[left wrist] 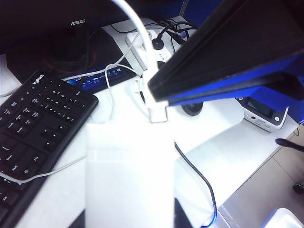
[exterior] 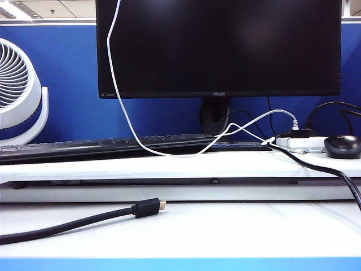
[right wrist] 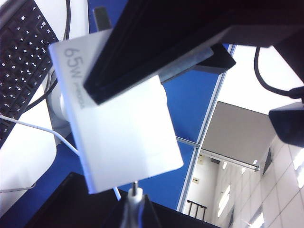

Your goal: Pick up the Type-C charging cable and the charging base, insert one end of the Type-C charger into the corresponding slot on the base, and finally place the plugged-in charger back on the table.

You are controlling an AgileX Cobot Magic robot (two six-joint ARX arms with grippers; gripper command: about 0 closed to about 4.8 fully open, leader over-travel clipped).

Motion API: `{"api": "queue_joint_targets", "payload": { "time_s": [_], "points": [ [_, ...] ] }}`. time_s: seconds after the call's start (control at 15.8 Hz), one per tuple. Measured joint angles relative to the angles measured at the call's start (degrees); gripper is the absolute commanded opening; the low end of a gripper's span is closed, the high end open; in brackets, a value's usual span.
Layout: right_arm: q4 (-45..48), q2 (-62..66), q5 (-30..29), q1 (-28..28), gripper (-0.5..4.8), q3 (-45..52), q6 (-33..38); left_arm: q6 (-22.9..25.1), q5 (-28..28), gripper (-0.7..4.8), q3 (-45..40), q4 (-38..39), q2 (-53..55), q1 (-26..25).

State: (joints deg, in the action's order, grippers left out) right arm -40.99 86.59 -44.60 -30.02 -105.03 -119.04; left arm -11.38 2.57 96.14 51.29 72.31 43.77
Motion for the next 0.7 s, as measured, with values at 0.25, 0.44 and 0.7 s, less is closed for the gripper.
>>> {"api": "queue_joint_targets", "payload": {
  "time_s": [0.25,0.44,0.7],
  "points": [
    [-0.1,0.0,0.0,0.0,0.03,0.0,0.0,-1.2,2.2,0.16,0.0,-0.5,0.0,0.0],
    [-0.1,0.0,0.5,0.0,0.03,0.0,0.0,-1.3,2.4,0.16,0.2,-0.8,0.0,0.0],
    [-0.5,-0.3,2.1,0.0,0.03,0.0,0.0,-1.1,1.6,0.16,0.3,-0.7,0.0,0.0]
  ]
}}
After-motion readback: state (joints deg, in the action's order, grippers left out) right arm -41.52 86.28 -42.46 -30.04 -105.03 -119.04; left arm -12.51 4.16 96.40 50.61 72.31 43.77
